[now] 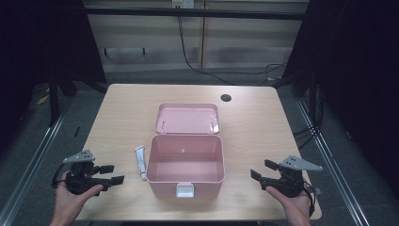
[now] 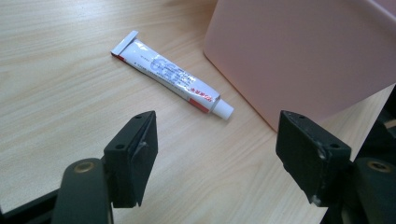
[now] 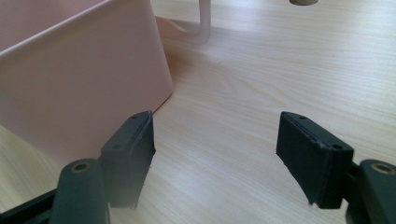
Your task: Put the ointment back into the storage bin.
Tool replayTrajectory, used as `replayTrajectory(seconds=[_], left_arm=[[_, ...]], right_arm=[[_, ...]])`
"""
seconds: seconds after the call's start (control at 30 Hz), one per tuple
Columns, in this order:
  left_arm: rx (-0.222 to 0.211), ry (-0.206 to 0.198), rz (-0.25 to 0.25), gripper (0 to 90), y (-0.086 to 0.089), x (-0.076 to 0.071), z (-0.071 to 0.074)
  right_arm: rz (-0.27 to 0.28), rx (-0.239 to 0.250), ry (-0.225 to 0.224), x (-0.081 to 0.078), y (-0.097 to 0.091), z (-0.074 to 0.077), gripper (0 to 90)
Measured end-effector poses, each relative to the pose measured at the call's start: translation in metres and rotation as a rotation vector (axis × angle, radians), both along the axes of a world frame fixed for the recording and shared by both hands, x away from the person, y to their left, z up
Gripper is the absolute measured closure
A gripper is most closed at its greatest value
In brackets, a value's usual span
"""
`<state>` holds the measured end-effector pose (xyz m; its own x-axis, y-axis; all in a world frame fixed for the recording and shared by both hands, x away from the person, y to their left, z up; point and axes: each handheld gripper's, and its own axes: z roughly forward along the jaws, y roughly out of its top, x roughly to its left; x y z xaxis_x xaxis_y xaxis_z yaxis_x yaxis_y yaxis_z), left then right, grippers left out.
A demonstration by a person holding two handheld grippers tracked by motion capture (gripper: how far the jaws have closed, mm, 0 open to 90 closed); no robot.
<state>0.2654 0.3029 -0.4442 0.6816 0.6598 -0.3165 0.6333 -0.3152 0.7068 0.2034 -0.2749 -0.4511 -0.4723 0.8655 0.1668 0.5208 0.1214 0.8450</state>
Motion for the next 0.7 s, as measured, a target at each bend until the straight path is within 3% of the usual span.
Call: replayTrajectory(seconds=[0.23,0.27,0.37,0.43,0.47,0.53,0.57,0.6,0.7], left_arm=[[0.006,0.006,0.017,37.2,-0.001,0.001,0.004],[0.025,0.007,0.023,37.7,-0.003,0.003,0.007],[0.047,0.019,0.02,39.3,-0.007,0.006,0.011],[0.062,0.04,-0.008,39.2,-0.013,0.008,0.015],[0.109,0.052,-0.028,34.3,-0.019,0.012,0.019],[0.113,0.051,-0.033,32.9,-0.021,0.013,0.021],[0.1,0.054,-0.041,36.5,-0.022,0.015,0.023],[0.109,0.079,-0.051,36.8,-0.026,0.02,0.026],[0.144,0.104,-0.074,42.7,-0.03,0.023,0.027]], right_arm=[[0.006,0.01,0.017,-0.002,0.003,0.004,28.5],[0.01,0.02,0.045,-0.001,0.003,0.005,29.0],[0.028,0.019,0.055,-0.002,0.005,0.006,30.4],[0.058,0.017,0.067,-0.003,0.009,0.006,30.3],[0.094,0.003,0.074,-0.006,0.012,0.004,30.0],[0.1,0.017,0.069,-0.008,0.013,0.003,30.0],[0.108,0.02,0.061,-0.01,0.013,0.003,30.0],[0.099,0.021,0.054,-0.01,0.013,0.005,29.7],[0.09,0.024,0.042,-0.011,0.011,0.005,29.7]])
